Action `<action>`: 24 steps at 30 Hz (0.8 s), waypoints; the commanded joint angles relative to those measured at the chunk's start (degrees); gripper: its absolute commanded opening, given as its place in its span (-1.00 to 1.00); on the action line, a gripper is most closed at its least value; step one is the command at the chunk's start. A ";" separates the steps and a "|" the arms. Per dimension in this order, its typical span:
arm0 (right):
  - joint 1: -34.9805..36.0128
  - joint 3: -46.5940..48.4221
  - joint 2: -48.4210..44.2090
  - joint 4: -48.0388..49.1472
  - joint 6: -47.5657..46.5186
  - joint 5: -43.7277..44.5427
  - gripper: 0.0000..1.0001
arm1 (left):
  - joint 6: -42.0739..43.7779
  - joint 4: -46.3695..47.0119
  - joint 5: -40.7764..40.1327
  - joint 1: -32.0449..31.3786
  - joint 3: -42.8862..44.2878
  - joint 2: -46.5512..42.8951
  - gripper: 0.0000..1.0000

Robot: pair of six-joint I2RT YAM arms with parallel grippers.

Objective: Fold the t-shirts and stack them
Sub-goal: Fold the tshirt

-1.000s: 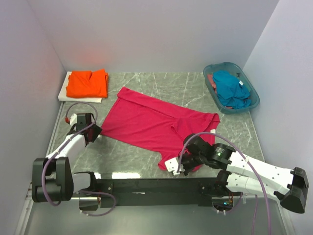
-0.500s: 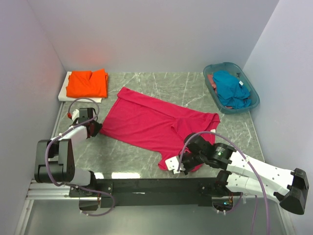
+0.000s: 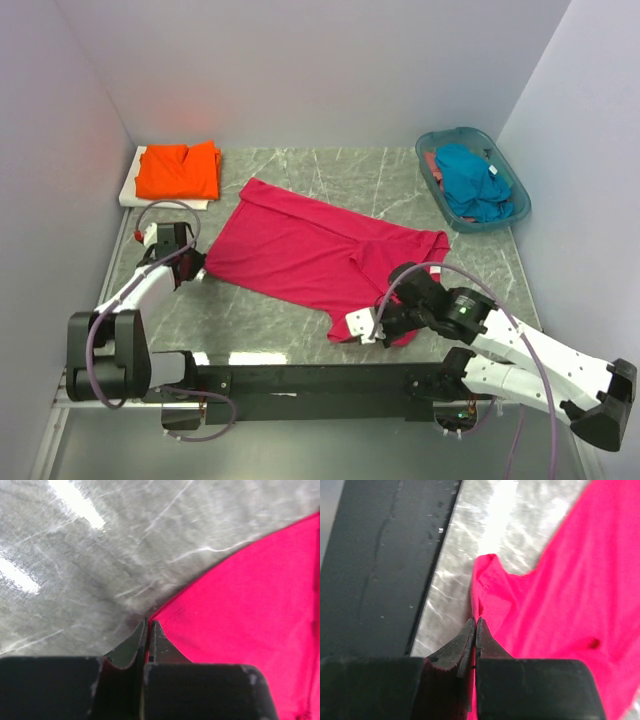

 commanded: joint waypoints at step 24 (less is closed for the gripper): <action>-10.91 7.82 -6.12 -0.28 4.65 9.23 -1.00 | 1.95 -3.44 1.88 0.22 4.44 -5.09 -0.99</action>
